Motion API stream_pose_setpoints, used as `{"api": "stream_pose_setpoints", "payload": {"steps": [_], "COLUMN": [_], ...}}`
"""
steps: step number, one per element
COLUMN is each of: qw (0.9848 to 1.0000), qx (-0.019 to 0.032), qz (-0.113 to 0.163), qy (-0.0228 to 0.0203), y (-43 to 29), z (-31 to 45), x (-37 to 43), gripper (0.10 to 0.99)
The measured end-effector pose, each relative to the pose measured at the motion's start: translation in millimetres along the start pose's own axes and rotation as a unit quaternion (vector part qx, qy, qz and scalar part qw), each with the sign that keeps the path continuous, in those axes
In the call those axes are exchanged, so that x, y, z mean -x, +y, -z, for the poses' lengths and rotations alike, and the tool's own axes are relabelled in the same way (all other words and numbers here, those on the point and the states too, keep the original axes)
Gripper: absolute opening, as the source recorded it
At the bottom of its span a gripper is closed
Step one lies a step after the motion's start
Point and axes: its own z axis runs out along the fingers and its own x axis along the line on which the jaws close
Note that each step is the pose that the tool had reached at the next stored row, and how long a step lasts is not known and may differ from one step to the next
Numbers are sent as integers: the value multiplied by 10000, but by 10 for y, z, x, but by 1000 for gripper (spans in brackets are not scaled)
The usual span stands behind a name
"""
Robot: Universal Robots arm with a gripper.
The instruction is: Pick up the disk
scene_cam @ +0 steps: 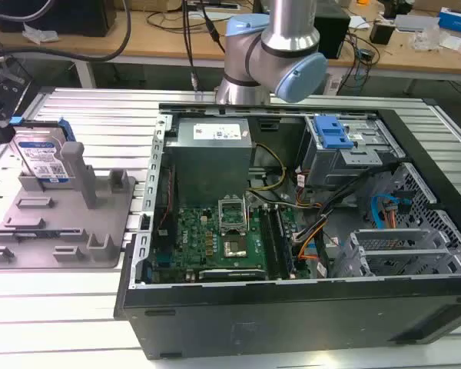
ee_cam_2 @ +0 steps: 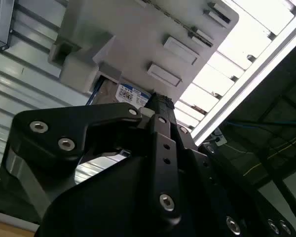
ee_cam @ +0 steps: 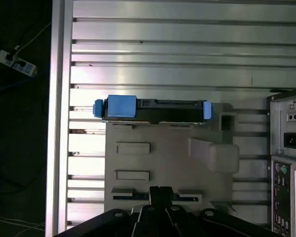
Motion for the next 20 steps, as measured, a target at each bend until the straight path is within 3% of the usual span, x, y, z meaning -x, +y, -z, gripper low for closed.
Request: {"api": "stream_pose_setpoints", "payload": {"steps": [10,13,15,16,18,20], "qw": [10000,9992,9956,9930,9862,9829], "qx": [-1,-1,-1,-1,-1,-1], "qz": [9,400,933,1179,1654,1839], "qy": [1,15,36,46,63,70], "y": [0,0,-1,-1,-1,-1], "z": [0,-7,-19,-23,-27,-28], "x": [0,0,0,0,0,0], "gripper": [106,106,106,106,106,106]}}
